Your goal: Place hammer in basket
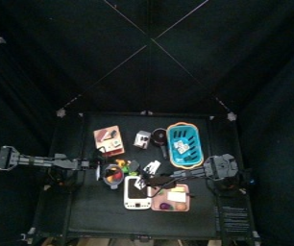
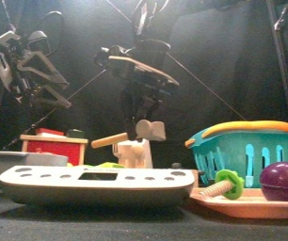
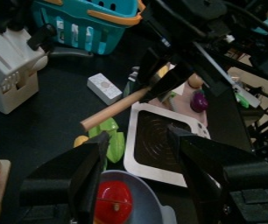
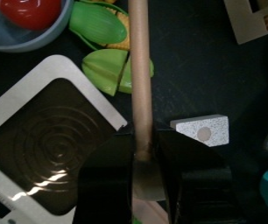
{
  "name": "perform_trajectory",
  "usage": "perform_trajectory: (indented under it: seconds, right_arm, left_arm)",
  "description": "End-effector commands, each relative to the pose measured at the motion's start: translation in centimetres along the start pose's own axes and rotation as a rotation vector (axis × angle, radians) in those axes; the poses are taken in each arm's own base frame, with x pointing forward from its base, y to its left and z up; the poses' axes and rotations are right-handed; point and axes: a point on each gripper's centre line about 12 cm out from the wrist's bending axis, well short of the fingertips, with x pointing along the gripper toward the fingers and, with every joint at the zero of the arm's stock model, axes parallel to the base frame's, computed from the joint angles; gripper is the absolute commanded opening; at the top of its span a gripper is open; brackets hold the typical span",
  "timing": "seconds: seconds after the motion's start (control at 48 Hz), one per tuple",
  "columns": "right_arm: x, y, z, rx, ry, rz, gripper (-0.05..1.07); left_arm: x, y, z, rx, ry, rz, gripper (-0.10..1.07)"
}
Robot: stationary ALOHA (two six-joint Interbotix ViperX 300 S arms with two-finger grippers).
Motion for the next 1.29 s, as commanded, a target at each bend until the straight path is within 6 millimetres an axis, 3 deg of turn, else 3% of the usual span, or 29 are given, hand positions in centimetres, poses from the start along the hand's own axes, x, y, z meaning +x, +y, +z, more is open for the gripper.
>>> perform_trajectory:
  seconds: [0.0,0.333,0.5,0.646,0.771,0.875,1.0,1.125,1.271]
  right_arm:
    - [-3.8,-1.0,1.0,0.04,-0.063,0.018,0.45]
    - [-8.4,-5.3,-1.5,0.164,-0.045,-0.083,0.45]
    - [-10.7,-8.9,-2.7,0.278,-0.071,-0.131,0.45]
    - [-11.3,-13.7,-4.5,0.387,-0.064,-0.166,0.45]
    - [-10.8,-17.8,-6.0,0.498,-0.044,-0.193,0.45]
    - [-9.2,-21.0,-7.1,0.578,-0.049,-0.166,0.45]
    - [-6.9,-23.8,-6.7,0.682,-0.117,-0.054,0.45]
    - [-4.6,-25.7,-6.1,0.756,-0.188,0.046,0.46]
    - [-2.7,-26.9,-6.9,0.799,-0.205,0.082,0.46]
  left_arm:
    - [0.1,-0.1,0.4,0.0,-0.009,-0.001,0.9]
    - [0.1,-0.1,0.3,0.002,-0.009,-0.003,0.9]
    - [0.1,-0.1,0.3,0.0,-0.009,-0.003,0.9]
    - [0.1,-0.1,0.3,0.0,-0.009,-0.003,0.9]
    - [0.1,-0.1,0.3,0.0,-0.009,-0.003,0.9]
    - [0.1,-0.1,0.4,0.0,-0.009,-0.001,0.9]
    - [0.1,0.0,0.4,0.001,-0.01,0.0,0.9]
    - [0.1,0.1,0.3,0.0,-0.008,0.004,0.9]
    - [0.0,0.1,0.1,0.0,-0.005,0.005,0.9]
